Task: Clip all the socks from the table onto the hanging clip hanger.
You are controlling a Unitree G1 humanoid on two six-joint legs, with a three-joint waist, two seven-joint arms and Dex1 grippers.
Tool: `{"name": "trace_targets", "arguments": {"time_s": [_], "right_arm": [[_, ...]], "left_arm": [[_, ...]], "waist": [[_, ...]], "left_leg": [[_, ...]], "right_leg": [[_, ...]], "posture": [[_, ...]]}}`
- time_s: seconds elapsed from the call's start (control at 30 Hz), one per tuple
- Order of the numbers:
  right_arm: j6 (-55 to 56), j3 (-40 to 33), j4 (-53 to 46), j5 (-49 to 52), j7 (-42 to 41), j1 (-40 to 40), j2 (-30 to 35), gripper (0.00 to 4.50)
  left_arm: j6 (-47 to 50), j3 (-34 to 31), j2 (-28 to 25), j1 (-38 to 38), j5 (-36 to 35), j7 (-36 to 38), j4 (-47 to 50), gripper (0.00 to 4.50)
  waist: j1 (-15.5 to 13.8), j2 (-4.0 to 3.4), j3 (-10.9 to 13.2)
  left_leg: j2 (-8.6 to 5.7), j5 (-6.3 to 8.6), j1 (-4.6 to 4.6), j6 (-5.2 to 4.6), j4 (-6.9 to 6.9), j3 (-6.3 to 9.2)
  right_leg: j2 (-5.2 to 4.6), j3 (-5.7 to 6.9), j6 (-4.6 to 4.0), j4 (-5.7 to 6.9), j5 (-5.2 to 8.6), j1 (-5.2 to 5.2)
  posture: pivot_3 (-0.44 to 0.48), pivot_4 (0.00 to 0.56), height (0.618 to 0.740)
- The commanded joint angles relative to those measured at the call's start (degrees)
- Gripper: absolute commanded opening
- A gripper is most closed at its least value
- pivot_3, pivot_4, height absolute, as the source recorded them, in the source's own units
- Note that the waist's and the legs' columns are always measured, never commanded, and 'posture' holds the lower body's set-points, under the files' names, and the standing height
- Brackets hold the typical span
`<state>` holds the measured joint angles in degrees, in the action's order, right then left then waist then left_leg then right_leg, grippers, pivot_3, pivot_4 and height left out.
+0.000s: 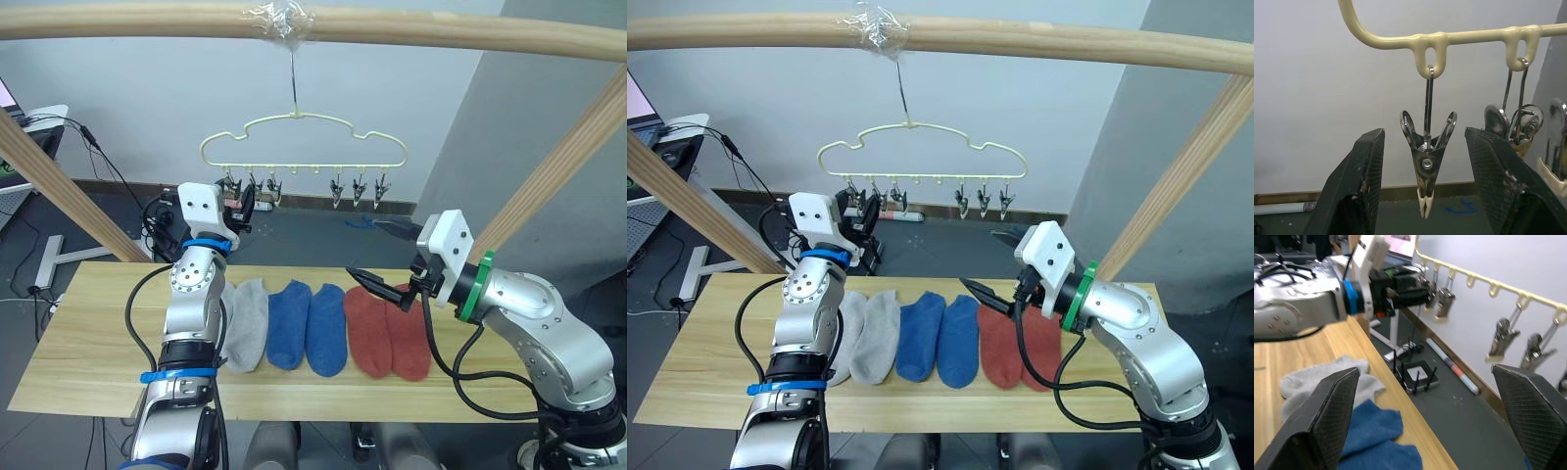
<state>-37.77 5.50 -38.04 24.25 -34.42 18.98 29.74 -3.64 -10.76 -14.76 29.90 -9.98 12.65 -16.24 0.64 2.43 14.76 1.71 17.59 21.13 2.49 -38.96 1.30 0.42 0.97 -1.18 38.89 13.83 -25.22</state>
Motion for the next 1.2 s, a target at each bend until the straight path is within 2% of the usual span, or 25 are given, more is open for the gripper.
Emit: {"name": "trace_targets", "arguments": {"time_s": [0.03, 0.53, 0.63, 0.8, 0.9, 1.07, 1.2], "right_arm": [[0.44, -1.14, -1.60, 1.13, -0.16, 0.88, 0.29, 4.50], [0.95, -0.80, -1.04, 0.94, -0.52, 0.62, 0.83, 4.50], [1.08, -0.62, -0.99, 0.70, -0.47, 0.51, 0.83, 4.50], [0.84, -0.60, -1.30, 0.69, -0.26, 0.29, 0.86, 4.50], [0.85, -0.58, -1.22, 0.65, -0.24, 0.38, 0.87, 4.50], [0.66, -0.59, -1.28, 0.72, -0.43, -0.08, 1.16, 4.50], [-0.12, -1.25, 1.11, -1.94, 0.65, -6.70, 3.78, 4.50]], "left_arm": [[-1.13, -0.84, -0.07, 1.22, 0.06, -1.55, 2.83, 2.66], [0.00, -0.45, 0.64, 3.24, -0.28, -2.67, 3.96, 2.66], [0.19, -0.49, 0.76, 3.25, -0.47, -2.52, 3.80, 2.08], [0.50, -0.32, 0.67, 3.34, -0.05, -2.64, 3.49, 0.63], [0.37, -0.33, 0.64, 3.42, 0.00, -2.63, 3.35, 0.10], [0.40, -0.35, 0.59, 3.42, -0.20, -2.48, 4.31, 0.04], [1.59, -0.09, 0.08, 2.87, -0.55, -1.60, 5.78, 0.04]], "waist": [[-0.01, 0.00, 0.04], [-0.12, 0.02, 0.20], [-0.13, 0.02, 0.20], [-0.13, 0.02, 0.20], [-0.13, 0.02, 0.20], [-0.13, 0.02, 0.20], [-0.26, 0.02, 0.20]], "left_leg": [[0.00, 0.00, 0.01, 0.00, 0.00, 0.00], [0.00, 0.00, 0.09, 0.00, 0.00, 0.02], [0.00, 0.00, 0.14, 0.01, 0.00, 0.03], [0.00, 0.00, 0.17, 0.01, 0.00, 0.03], [0.00, 0.00, 0.18, 0.01, 0.00, 0.03], [0.00, 0.00, 0.19, 0.01, 0.00, 0.02], [0.00, -0.01, 0.25, 0.01, 0.00, 0.03]], "right_leg": [[0.00, 0.00, 0.00, 0.00, 0.00, -0.01], [-0.02, 0.08, 0.03, -0.03, 0.01, -0.04], [-0.02, 0.10, 0.03, -0.03, 0.02, -0.07], [-0.03, 0.13, 0.04, -0.04, 0.02, -0.08], [-0.03, 0.14, 0.04, -0.04, 0.02, -0.08], [-0.03, 0.17, 0.04, -0.04, 0.02, -0.08], [-0.05, 0.25, 0.05, -0.09, 0.03, -0.08]], "posture": [[-0.034, 0.274, 0.692], [-0.027, 0.275, 0.692], [-0.029, 0.271, 0.692], [-0.031, 0.268, 0.692], [-0.029, 0.268, 0.692], [-0.026, 0.267, 0.692], [-0.020, 0.267, 0.692]]}}
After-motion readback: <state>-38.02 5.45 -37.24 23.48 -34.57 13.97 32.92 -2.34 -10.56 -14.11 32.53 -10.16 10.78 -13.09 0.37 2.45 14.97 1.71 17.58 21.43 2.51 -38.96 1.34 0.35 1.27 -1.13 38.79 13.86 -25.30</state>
